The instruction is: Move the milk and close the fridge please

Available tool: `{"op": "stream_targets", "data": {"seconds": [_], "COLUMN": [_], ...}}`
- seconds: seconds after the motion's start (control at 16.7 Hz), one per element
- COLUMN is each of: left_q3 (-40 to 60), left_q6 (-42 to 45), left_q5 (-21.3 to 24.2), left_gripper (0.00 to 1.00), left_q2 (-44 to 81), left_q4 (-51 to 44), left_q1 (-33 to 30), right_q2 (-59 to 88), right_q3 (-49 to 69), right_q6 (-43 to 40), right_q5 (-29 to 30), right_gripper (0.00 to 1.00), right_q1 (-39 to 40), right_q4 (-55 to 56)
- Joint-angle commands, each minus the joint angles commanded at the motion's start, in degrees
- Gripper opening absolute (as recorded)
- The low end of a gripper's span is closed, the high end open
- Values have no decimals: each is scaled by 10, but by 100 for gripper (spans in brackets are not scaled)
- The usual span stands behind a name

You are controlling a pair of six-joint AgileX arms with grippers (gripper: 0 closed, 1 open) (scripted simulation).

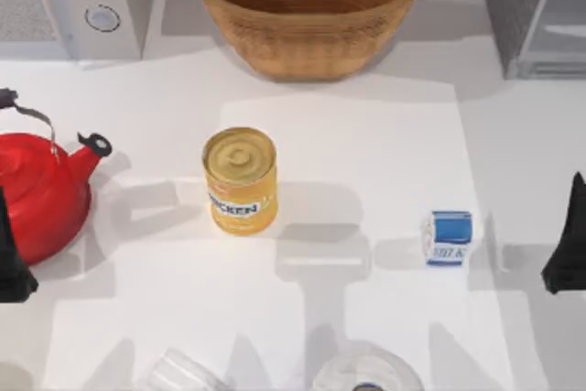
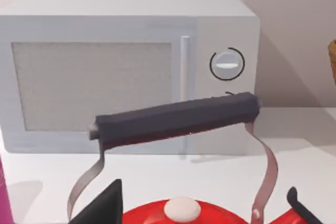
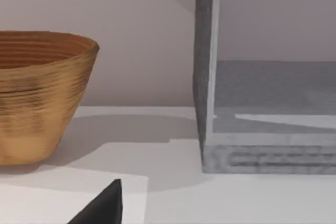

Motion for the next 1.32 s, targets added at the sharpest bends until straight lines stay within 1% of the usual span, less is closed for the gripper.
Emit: {"op": "stream_targets", "data": {"seconds": [0.18, 0.36, 0.72, 0.9, 1.08, 1.32], "left_q3": [0, 0, 0, 0, 0, 0], "left_q6": [0, 0, 0, 0, 0, 0], "left_q5": [0, 0, 0, 0, 0, 0], "left_gripper": [100, 100, 100, 100, 100, 100], "left_q2": [0, 0, 0, 0, 0, 0], "left_q4": [0, 0, 0, 0, 0, 0], "left_q1": [0, 0, 0, 0, 0, 0], "right_q2": [68, 105, 107, 142, 227, 395], "right_q3": [2, 3, 2, 11, 27, 51], "right_q6": [2, 3, 3, 10, 21, 39], "right_q5": [85, 126, 128, 140, 157, 174], "right_gripper": [100, 100, 100, 100, 100, 100], "right_q1": [84, 125, 126, 126, 133, 151], "right_q4": [65, 100, 101, 132, 196, 311]}}
